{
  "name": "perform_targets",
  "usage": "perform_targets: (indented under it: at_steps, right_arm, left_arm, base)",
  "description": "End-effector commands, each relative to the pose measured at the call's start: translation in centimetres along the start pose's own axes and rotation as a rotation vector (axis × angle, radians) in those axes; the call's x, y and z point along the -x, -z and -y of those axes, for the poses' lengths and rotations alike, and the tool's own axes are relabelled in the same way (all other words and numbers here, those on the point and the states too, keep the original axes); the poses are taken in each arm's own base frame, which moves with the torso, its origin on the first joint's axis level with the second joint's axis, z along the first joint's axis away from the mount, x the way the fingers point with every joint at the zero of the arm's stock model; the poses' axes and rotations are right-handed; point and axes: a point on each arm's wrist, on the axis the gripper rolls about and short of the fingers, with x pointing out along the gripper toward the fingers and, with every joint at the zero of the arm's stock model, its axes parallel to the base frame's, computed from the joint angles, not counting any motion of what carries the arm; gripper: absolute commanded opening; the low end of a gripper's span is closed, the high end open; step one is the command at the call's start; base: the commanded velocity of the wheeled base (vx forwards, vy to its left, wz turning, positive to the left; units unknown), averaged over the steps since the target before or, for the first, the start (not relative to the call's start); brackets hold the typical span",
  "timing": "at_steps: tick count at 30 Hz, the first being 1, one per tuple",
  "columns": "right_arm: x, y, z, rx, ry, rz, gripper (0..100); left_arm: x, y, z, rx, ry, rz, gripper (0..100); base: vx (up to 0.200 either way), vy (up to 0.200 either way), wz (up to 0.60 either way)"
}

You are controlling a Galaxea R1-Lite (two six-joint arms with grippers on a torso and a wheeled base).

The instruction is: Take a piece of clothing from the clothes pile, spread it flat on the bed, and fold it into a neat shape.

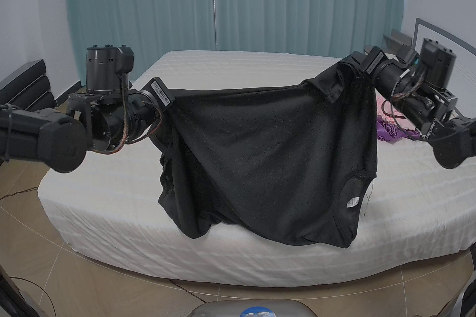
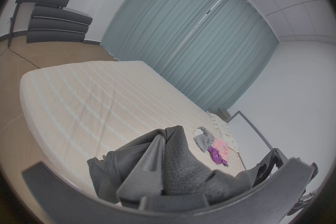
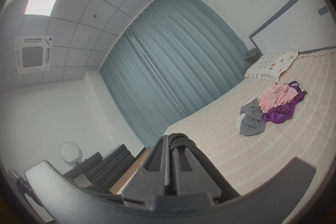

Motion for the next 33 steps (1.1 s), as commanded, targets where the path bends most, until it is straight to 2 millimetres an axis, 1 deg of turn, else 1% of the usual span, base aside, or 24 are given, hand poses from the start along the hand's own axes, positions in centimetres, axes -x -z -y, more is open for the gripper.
perform_targets:
  at_steps: [1, 2, 4, 7, 9, 10, 12, 13, 14, 16, 18, 19, 21, 24, 25, 26, 27, 28, 29, 30, 31, 33]
  right_arm:
    - [-4.9, 2.9, 3.1, 0.012, 0.062, -0.024, 0]
    - [-5.0, 3.1, 3.2, 0.012, 0.062, -0.024, 0]
    - [-6.1, 4.3, 4.0, 0.025, 0.075, -0.044, 0]
    - [-7.0, 5.9, 4.9, 0.060, 0.087, -0.070, 0]
    - [-7.8, 8.0, 6.2, 0.086, 0.107, -0.096, 0]
    - [-7.9, 8.1, 6.3, 0.088, 0.109, -0.096, 0]
    - [-8.8, 10.3, 7.8, 0.106, 0.159, -0.094, 0]
    - [-8.8, 10.3, 7.8, 0.106, 0.159, -0.094, 0]
    - [-9.7, 11.2, 8.5, 0.105, 0.177, -0.065, 0]
    - [-10.4, 12.5, 9.4, 0.106, 0.188, -0.057, 0]
    - [-10.5, 13.4, 10.2, 0.108, 0.200, -0.069, 0]
    - [-10.6, 14.4, 10.8, 0.109, 0.209, -0.085, 0]
    - [-10.7, 15.4, 11.5, 0.107, 0.219, -0.100, 0]
    - [-11.3, 17.6, 12.9, 0.107, 0.239, -0.115, 0]
    - [-11.5, 18.2, 13.3, 0.105, 0.250, -0.114, 0]
    - [-11.6, 18.2, 13.4, 0.104, 0.254, -0.111, 0]
    - [-11.9, 19.1, 14.0, 0.100, 0.269, -0.103, 0]
    - [-12.0, 19.5, 14.2, 0.100, 0.275, -0.106, 0]
    - [-12.0, 20.2, 14.7, 0.101, 0.282, -0.117, 0]
    - [-12.0, 20.5, 14.9, 0.102, 0.286, -0.124, 100]
    - [-11.9, 21.3, 15.4, 0.105, 0.296, -0.139, 100]
    - [-11.8, 22.0, 15.9, 0.106, 0.306, -0.156, 100]
  left_arm:
    - [-5.7, 1.1, -2.1, 0.002, -0.082, -0.025, 0]
    - [-6.0, 1.1, -2.3, 0.002, -0.086, -0.026, 0]
    - [-7.8, 1.8, -3.0, 0.001, -0.107, -0.038, 0]
    - [-9.7, 3.1, -3.8, -0.005, -0.130, -0.060, 0]
    - [-11.5, 4.4, -4.6, -0.010, -0.151, -0.078, 0]
    - [-11.6, 4.4, -4.6, -0.010, -0.151, -0.078, 0]
    - [-13.7, 5.8, -5.7, -0.013, -0.175, -0.095, 0]
    - [-13.7, 5.8, -5.7, -0.013, -0.175, -0.095, 0]
    - [-14.9, 6.8, -6.4, -0.016, -0.192, -0.110, 0]
    - [-15.9, 7.8, -7.2, -0.019, -0.207, -0.125, 0]
    - [-16.4, 8.6, -7.7, -0.020, -0.219, -0.140, 0]
    - [-16.9, 9.3, -8.2, -0.016, -0.227, -0.148, 0]
    - [-17.5, 9.7, -8.5, -0.001, -0.226, -0.145, 0]
    - [-18.8, 10.8, -9.3, 0.039, -0.236, -0.141, 0]
    - [-19.0, 11.2, -9.5, 0.044, -0.244, -0.145, 0]
    - [-19.0, 11.2, -9.6, 0.047, -0.246, -0.146, 0]
    - [-19.3, 11.8, -10.0, 0.052, -0.256, -0.157, 0]
    - [-19.4, 12.0, -10.2, 0.051, -0.259, -0.160, 100]
    - [-19.6, 12.3, -10.5, 0.050, -0.265, -0.166, 100]
    - [-19.7, 12.4, -10.6, 0.050, -0.267, -0.165, 100]
    - [-20.0, 12.9, -10.9, 0.047, -0.272, -0.171, 100]
    - [-20.3, 13.1, -11.2, 0.045, -0.277, -0.170, 100]
  base:
    - [0.200, 0.000, 0.00]
    - [0.200, 0.000, 0.00]
    - [0.200, 0.000, 0.00]
    - [0.200, 0.000, 0.00]
    - [0.200, 0.000, 0.00]
    - [0.000, 0.000, 0.00]
    - [0.000, 0.000, 0.00]
    - [0.000, 0.000, 0.00]
    - [0.000, 0.000, 0.00]
    - [0.000, 0.000, 0.00]
    - [0.000, 0.000, 0.00]
    - [0.000, 0.000, 0.00]
    - [0.000, 0.000, 0.00]
    - [0.000, 0.000, 0.00]
    - [0.000, 0.000, 0.00]
    - [0.000, 0.000, 0.00]
    - [0.000, 0.000, 0.00]
    - [0.000, 0.000, 0.00]
    - [0.000, 0.000, 0.00]
    - [0.000, 0.000, 0.00]
    - [0.000, 0.000, 0.00]
    - [0.000, 0.000, 0.00]
